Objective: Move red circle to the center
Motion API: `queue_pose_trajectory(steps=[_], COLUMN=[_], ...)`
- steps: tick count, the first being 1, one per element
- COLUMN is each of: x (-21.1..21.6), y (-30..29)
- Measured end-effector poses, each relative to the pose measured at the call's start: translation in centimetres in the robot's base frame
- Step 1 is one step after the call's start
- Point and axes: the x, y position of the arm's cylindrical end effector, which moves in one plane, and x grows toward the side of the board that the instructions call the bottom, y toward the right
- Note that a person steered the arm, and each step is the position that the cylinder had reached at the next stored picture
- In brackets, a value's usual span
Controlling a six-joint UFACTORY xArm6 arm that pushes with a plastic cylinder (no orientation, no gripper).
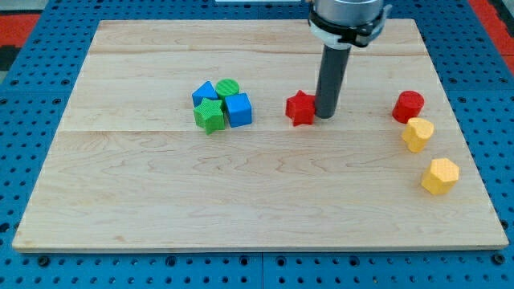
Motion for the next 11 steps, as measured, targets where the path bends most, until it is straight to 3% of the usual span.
queue_pose_trajectory(steps=[3, 4, 8, 10, 11], x=[-0.9, -1.1, -5.7, -2.6, -0.5], y=[-6.7, -5.8, 14.1, 16.1, 14.3])
